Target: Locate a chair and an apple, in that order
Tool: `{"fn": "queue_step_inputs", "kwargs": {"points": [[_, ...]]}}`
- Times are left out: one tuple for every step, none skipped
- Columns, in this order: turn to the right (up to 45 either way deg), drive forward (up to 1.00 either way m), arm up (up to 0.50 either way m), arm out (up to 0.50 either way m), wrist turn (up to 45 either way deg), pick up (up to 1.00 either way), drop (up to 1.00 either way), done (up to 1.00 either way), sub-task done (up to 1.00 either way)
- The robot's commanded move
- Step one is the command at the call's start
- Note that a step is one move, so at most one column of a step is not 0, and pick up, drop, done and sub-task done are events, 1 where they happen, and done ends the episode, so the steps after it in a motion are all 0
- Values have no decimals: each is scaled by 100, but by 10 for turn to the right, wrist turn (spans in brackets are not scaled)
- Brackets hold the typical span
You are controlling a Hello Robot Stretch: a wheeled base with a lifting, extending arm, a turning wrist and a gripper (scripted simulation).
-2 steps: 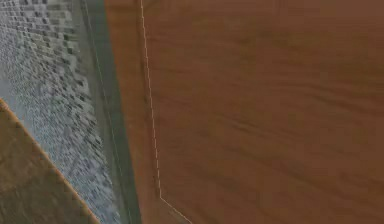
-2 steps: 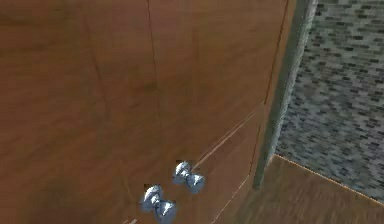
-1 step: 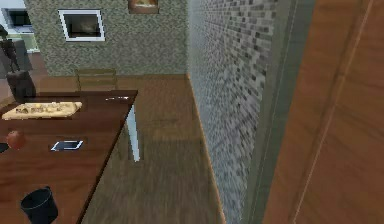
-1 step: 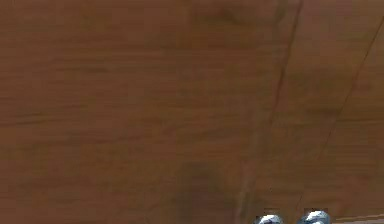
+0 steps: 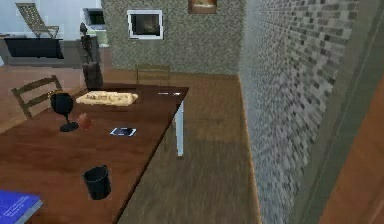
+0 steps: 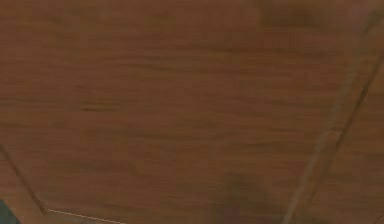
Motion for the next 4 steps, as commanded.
{"fn": "queue_step_inputs", "kwargs": {"points": [[-30, 0, 0, 0, 0, 0, 0, 0, 0], [0, 50, 0, 0, 0, 0, 0, 0, 0], [-390, 0, 0, 0, 0, 0, 0, 0, 0], [0, 0, 0, 0, 0, 0, 0, 100, 0]]}}
